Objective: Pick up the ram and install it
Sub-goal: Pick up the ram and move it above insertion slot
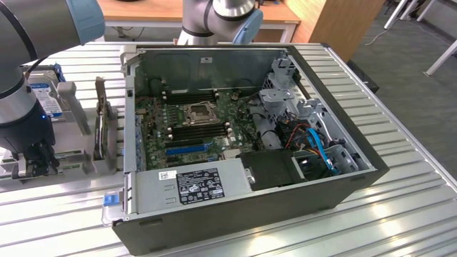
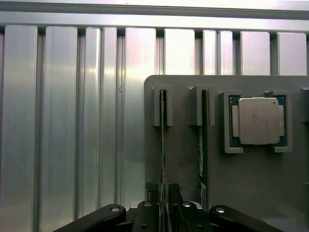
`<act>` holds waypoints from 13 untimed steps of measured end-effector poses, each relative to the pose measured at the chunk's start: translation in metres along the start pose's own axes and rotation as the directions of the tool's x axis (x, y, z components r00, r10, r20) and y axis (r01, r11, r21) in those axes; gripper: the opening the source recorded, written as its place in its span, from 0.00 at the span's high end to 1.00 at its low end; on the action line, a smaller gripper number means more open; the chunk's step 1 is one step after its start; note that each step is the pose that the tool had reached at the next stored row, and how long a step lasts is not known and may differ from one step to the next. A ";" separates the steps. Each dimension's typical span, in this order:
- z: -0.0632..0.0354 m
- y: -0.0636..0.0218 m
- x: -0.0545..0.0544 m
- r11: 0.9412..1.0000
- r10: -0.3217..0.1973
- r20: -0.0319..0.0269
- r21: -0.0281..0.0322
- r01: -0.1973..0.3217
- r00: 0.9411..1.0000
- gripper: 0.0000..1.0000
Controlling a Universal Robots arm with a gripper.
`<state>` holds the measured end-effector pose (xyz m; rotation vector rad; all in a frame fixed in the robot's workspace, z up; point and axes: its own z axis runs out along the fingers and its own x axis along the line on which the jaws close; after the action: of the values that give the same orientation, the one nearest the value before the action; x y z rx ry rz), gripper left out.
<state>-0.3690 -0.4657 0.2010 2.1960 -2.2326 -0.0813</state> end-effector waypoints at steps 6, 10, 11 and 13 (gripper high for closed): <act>0.0000 0.0000 0.000 1.000 0.000 0.000 0.000 0.000 1.000 0.77; 0.0000 -0.0010 0.000 1.000 0.000 0.000 0.000 0.000 1.000 0.77; 0.0000 -0.0010 0.000 1.000 0.000 0.000 0.000 0.000 1.000 0.77; 0.0000 -0.0011 0.000 1.000 0.000 0.000 0.000 0.000 1.000 0.77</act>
<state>-0.3679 -0.4657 0.2010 2.1959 -2.2326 -0.0813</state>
